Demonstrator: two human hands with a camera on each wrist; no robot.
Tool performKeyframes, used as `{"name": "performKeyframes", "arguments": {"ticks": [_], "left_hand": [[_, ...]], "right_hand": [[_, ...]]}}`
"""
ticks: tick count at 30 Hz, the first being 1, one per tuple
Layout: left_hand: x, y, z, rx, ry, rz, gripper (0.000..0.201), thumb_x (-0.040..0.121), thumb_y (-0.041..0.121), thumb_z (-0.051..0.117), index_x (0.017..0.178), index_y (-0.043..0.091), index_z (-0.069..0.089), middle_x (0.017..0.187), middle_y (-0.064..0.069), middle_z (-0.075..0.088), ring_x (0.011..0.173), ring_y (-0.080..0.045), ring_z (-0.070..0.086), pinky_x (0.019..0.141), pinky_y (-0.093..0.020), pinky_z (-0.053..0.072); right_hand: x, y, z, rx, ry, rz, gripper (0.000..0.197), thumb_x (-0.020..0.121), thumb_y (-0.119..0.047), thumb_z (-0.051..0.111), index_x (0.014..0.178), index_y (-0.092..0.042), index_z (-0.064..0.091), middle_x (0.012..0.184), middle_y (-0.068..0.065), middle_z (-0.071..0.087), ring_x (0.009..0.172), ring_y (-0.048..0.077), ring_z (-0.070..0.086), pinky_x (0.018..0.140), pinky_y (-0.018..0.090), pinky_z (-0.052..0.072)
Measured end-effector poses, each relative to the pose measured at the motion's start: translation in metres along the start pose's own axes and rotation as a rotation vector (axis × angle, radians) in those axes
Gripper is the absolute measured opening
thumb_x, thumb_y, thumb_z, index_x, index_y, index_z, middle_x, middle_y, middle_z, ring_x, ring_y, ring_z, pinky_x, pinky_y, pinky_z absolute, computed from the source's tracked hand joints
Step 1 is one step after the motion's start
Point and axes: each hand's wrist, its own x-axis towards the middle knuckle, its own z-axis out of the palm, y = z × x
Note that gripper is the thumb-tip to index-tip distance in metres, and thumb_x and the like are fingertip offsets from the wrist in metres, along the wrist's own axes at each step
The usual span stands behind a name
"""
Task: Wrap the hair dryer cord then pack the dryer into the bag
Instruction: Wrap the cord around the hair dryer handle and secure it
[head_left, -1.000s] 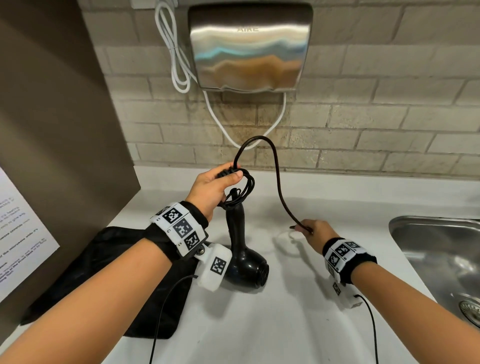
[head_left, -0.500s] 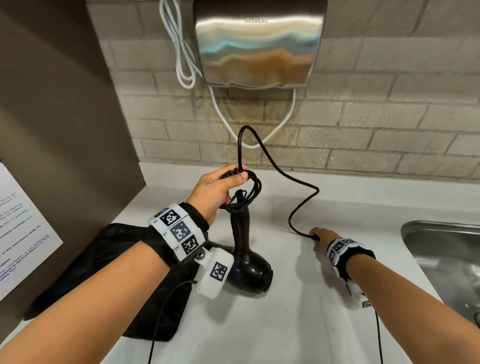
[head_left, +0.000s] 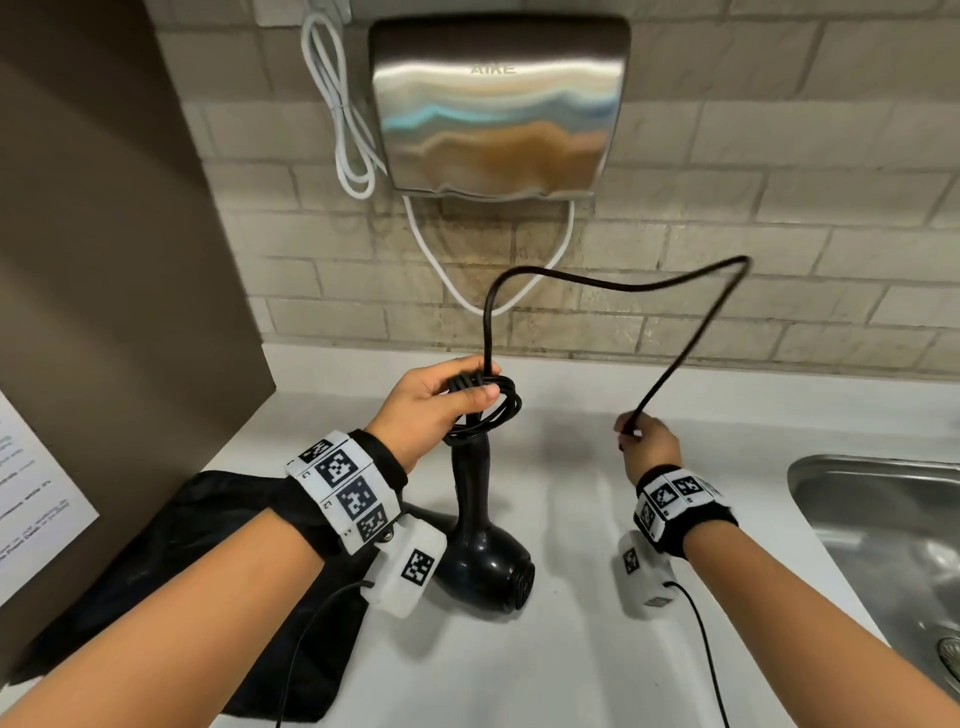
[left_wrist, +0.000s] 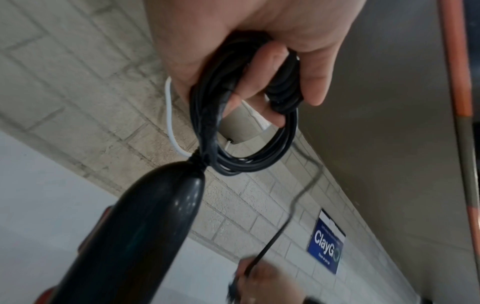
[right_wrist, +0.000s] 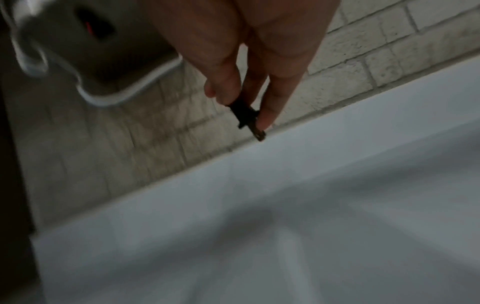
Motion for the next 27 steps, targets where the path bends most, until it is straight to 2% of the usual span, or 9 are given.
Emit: {"name": "performKeyframes", "arguments": {"ticks": [2,5,8,12,15,17,19,23,27], "left_hand": [[0.000,0.000,0.003,0.017,-0.015,0.014,0.021,0.083,-0.005,0.059,0.098,0.009,0.063,0.059,0.018,0.065,0.052,0.008,0.055,0.050,-0.002,0.036],[0.001,0.004,0.007,-0.043,0.021,-0.003,0.022,0.084,-0.007,0.057,0.102,0.004,0.062,0.059,0.014,0.064,0.048,0.007,0.054,0.046,-0.003,0.036],[0.000,0.009,0.013,-0.065,0.069,-0.006,0.023,0.086,-0.005,0.055,0.107,0.003,0.060,0.072,0.002,0.059,0.037,0.005,0.048,0.043,-0.003,0.033],[0.003,0.008,0.012,-0.081,0.136,-0.051,0.015,0.087,0.005,0.058,0.100,0.011,0.063,0.083,-0.005,0.061,0.030,0.000,0.034,0.039,-0.010,0.028],[0.006,0.005,0.008,-0.122,0.156,-0.087,0.011,0.088,0.012,0.059,0.092,0.019,0.066,0.074,0.004,0.065,0.032,-0.004,0.025,0.046,-0.021,0.024],[0.005,0.004,0.008,-0.138,0.135,-0.100,0.011,0.088,0.013,0.059,0.091,0.021,0.067,0.066,0.010,0.064,0.034,-0.005,0.026,0.050,-0.024,0.025],[0.003,0.005,0.009,-0.144,0.098,-0.112,0.010,0.089,0.015,0.058,0.092,0.020,0.067,0.069,0.008,0.060,0.036,-0.006,0.027,0.051,-0.024,0.026],[0.003,0.004,0.011,-0.200,0.053,-0.152,0.012,0.090,0.018,0.056,0.096,0.015,0.066,0.076,0.006,0.055,0.038,-0.007,0.026,0.052,-0.024,0.026],[0.005,0.005,0.010,-0.219,0.034,-0.156,0.013,0.091,0.018,0.054,0.095,0.014,0.066,0.076,0.008,0.056,0.037,-0.006,0.027,0.052,-0.023,0.028]], "right_hand": [[-0.008,-0.024,0.000,0.196,0.037,-0.107,0.027,0.085,0.011,0.046,0.077,-0.013,0.056,0.096,0.015,0.053,0.067,0.015,0.058,0.064,0.016,0.042],[-0.027,-0.057,0.002,0.436,-0.051,-0.317,0.034,0.080,0.012,0.051,0.073,-0.021,0.055,0.091,0.018,0.058,0.060,-0.001,0.060,0.065,0.009,0.047],[-0.056,-0.088,0.003,0.556,-0.148,-0.448,0.019,0.075,-0.004,0.054,0.080,-0.023,0.054,0.086,0.012,0.059,0.066,0.002,0.062,0.070,0.017,0.050],[-0.090,-0.111,0.003,0.684,-0.255,-0.585,0.018,0.075,-0.002,0.055,0.083,-0.019,0.055,0.078,-0.006,0.061,0.070,0.009,0.060,0.072,0.023,0.051],[-0.102,-0.115,0.010,0.619,-0.269,-0.590,0.024,0.074,-0.008,0.060,0.081,-0.030,0.063,0.078,-0.010,0.065,0.075,0.015,0.063,0.077,0.028,0.052],[-0.103,-0.116,0.016,0.494,-0.214,-0.596,0.024,0.072,-0.014,0.063,0.078,-0.037,0.064,0.080,-0.017,0.065,0.082,0.002,0.061,0.081,0.020,0.048],[-0.102,-0.119,0.022,0.350,-0.137,-0.646,0.017,0.071,-0.014,0.065,0.082,-0.027,0.066,0.083,-0.021,0.061,0.083,-0.005,0.058,0.080,0.010,0.042],[-0.096,-0.124,0.033,0.210,-0.009,-0.677,0.016,0.072,-0.005,0.071,0.087,-0.003,0.064,0.084,-0.005,0.056,0.074,0.007,0.055,0.074,0.002,0.041],[-0.096,-0.130,0.038,0.196,0.030,-0.586,0.022,0.073,-0.002,0.070,0.086,-0.007,0.053,0.078,0.001,0.049,0.063,-0.001,0.043,0.062,0.001,0.037]]}}
